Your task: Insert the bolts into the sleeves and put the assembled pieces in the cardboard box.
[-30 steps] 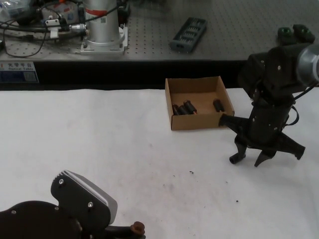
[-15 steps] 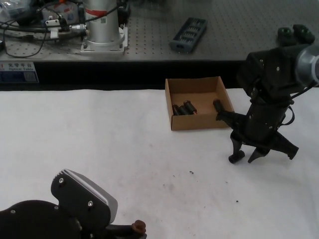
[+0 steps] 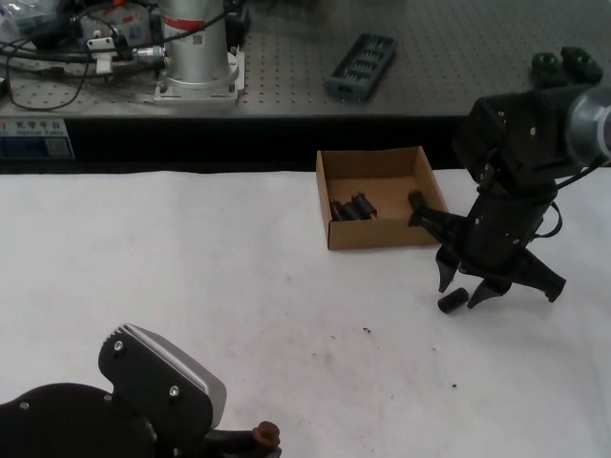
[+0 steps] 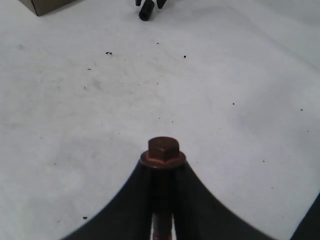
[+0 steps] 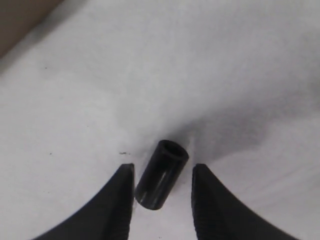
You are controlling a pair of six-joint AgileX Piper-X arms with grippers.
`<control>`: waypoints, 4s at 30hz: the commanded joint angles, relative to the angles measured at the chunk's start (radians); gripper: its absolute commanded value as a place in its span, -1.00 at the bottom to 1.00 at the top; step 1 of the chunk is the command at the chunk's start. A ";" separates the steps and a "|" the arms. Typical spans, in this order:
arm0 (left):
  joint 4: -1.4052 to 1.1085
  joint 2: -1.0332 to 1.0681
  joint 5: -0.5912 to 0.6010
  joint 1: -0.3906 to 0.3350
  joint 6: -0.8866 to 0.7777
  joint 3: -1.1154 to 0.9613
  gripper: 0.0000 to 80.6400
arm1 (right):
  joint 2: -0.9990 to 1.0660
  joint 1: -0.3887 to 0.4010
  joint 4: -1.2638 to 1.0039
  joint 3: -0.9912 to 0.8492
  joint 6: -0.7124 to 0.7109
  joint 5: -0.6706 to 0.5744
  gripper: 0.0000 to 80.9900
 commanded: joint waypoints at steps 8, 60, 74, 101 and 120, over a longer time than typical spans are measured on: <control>0.001 -0.008 -0.015 -0.005 0.008 -0.001 -0.98 | -0.003 0.001 0.022 -0.010 -0.122 0.067 -0.29; -0.005 -0.008 -0.015 -0.005 0.008 0.012 -0.98 | -0.001 -0.010 -0.004 0.127 -0.129 0.087 -0.29; -0.005 -0.008 -0.015 -0.005 0.008 0.012 -0.98 | -0.034 -0.010 0.001 0.120 -0.084 -0.055 -0.29; -0.005 -0.008 -0.015 -0.005 0.008 0.012 -0.98 | -0.130 -0.033 -0.155 0.110 0.028 -0.160 -0.29; -0.005 -0.008 -0.015 -0.005 0.008 0.012 -0.98 | -0.094 -0.040 -0.126 0.110 0.025 -0.122 -0.29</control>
